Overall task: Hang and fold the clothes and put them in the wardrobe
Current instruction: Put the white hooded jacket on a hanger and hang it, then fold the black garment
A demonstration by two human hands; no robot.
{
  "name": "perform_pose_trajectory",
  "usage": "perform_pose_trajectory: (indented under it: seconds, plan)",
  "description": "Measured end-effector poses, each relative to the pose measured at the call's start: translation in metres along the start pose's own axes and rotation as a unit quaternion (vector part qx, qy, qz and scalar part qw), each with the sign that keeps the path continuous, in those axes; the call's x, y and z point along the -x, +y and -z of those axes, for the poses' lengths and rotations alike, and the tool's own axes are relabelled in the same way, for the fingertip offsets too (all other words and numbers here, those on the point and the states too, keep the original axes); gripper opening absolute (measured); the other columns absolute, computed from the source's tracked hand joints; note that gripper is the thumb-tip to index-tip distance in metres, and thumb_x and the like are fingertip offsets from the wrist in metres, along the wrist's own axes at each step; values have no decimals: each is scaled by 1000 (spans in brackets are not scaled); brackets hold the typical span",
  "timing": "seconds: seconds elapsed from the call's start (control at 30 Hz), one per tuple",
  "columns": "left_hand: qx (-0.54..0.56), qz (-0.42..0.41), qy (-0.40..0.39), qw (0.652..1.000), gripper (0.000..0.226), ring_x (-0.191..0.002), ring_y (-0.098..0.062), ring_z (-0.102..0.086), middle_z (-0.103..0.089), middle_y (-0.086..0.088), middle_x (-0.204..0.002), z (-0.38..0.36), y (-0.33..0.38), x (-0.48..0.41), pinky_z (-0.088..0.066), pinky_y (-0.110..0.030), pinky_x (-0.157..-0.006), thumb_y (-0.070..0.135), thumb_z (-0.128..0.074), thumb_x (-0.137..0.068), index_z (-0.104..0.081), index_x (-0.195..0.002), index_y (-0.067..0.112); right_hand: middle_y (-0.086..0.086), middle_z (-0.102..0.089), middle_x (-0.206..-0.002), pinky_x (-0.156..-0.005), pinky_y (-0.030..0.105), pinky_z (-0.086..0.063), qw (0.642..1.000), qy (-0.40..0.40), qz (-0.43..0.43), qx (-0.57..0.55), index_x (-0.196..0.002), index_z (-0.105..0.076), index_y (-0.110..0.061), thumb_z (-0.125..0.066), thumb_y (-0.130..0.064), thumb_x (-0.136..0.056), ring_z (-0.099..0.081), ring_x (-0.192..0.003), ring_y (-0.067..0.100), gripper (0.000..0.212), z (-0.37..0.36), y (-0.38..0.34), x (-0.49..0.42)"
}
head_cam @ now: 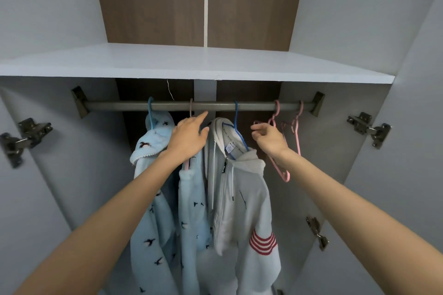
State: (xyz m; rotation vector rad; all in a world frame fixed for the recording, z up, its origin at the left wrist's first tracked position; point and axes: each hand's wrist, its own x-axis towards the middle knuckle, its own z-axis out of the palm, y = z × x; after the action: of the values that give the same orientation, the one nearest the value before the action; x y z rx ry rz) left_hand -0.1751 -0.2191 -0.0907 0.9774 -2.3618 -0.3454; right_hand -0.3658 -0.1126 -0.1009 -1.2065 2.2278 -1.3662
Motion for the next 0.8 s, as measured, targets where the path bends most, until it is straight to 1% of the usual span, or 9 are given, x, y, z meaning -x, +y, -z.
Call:
perform_pose_trajectory:
  seconds: [0.07,0.1,0.17,0.23,0.43,0.5,0.57,0.67,0.8]
  plan:
    - [18,7,-6,1000,52,-120,-35,-46,-55,-20,-122,5,14,19,-41,-47,-99,28,-41,-98,-28,-148,20,3,-61,-124,-94,23,-40,1000,-2,28,-7,-123,-59,-14,-48,-12,-96,-56,-114,16,30,16,-7,23]
    - [26,12,-9,1000,52,-121,-36,-46,-54,-21,-125,6,21,30,-41,-47,-99,29,-41,-98,-28,-148,21,2,-62,-122,-91,22,-42,999,1,38,-12,-122,-60,-15,-48,-13,-96,-57,-110,15,29,23,-9,35]
    - [44,21,-5,999,52,-126,-34,-43,-51,-17,-133,8,35,55,-40,-46,-102,29,-42,-98,-29,-147,21,0,-64,-114,-78,16,-42,999,4,49,-24,-119,-61,-18,-49,-13,-95,-59,-95,10,27,37,-10,62]
    - [64,32,-2,997,51,-127,-29,-44,-51,-11,-136,9,52,83,-38,-41,-103,30,-42,-98,-30,-147,22,-2,-65,-105,-72,16,-41,998,-1,44,-45,-117,-61,-19,-49,-13,-95,-59,-90,10,25,50,-9,93]
    - [113,45,-2,993,50,-127,-22,-46,-46,-5,-142,13,100,178,-34,-27,-99,28,-43,-98,-33,-146,20,0,-64,-105,-83,27,-46,996,-24,27,-85,-118,-61,-16,-50,-14,-95,-55,-84,10,26,92,0,197]
    - [126,55,-1,991,50,-128,-24,-45,-44,-7,-144,15,114,207,-33,-29,-103,26,-43,-98,-32,-147,18,-2,-63,-111,-92,31,-47,996,-20,27,-85,-118,-61,-19,-50,-16,-95,-58,-96,13,25,104,2,233]
    - [134,67,-1,989,52,-134,-25,-38,-39,-9,-147,18,129,235,-30,-33,-107,25,-43,-99,-28,-148,17,-5,-62,-112,-93,32,-48,996,-6,31,-87,-117,-61,-20,-48,-16,-96,-59,-103,16,25,116,4,267]
    - [146,73,-11,986,53,-136,-25,-35,-35,-10,-149,21,150,273,-29,-36,-109,25,-42,-99,-26,-148,16,-6,-64,-110,-87,30,-48,994,10,18,-108,-112,-59,-25,-46,-15,-96,-60,-100,18,23,132,6,315]
    - [178,63,-7,982,50,-132,-23,-40,-41,-5,-146,31,175,318,-34,-36,-106,26,-42,-99,-29,-147,18,-4,-64,-107,-75,19,-46,994,0,19,-109,-112,-58,-26,-49,-16,-97,-61,-88,12,20,146,5,372]
